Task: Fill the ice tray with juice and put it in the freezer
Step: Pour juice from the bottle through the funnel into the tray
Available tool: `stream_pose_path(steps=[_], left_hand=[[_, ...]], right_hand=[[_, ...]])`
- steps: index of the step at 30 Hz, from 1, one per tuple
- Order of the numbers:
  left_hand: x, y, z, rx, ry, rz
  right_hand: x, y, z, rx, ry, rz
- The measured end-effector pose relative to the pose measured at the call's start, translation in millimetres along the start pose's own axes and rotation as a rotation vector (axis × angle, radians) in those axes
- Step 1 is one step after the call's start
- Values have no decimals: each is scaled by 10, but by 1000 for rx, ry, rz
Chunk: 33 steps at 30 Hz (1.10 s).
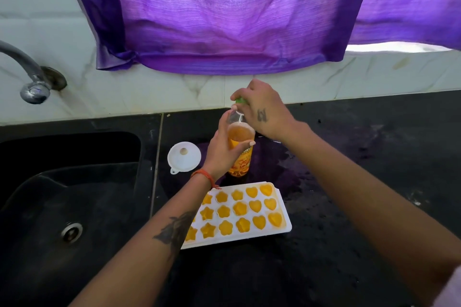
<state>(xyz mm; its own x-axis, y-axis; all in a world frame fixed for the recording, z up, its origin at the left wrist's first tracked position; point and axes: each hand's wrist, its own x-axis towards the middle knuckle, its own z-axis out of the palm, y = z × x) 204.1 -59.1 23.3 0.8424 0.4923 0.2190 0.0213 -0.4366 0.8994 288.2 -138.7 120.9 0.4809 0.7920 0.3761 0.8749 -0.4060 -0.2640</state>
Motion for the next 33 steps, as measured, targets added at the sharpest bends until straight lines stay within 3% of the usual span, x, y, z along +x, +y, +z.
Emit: stream_pose_path(steps=[3,7,15,20,23,28,31,33], left_hand=[[1,-9,31,36,35,-5],[-5,-14,42,41,70,-9],[-50,-3,4,-87,-14,-16],[-83,-85,-164,-77,-112,-62],[-236,-209,-317,50,33,-74],[-466,-486,-582,366,347,-37],[-508,-689,-736,503,462,-209],[-483,-799,-826,478,419,-380]], right_hand=[[-11,-101,184,-153,162,112],[55,-208,271,-213,189,213],[-183,86,-77,560,1,321],[-551,217,322,773,120,501],[-758,251,692,876,40,615],[-824,190,1126,754,74,525],[-778,211,1257,586,120,517],[-721,265,1292,531,112,510]])
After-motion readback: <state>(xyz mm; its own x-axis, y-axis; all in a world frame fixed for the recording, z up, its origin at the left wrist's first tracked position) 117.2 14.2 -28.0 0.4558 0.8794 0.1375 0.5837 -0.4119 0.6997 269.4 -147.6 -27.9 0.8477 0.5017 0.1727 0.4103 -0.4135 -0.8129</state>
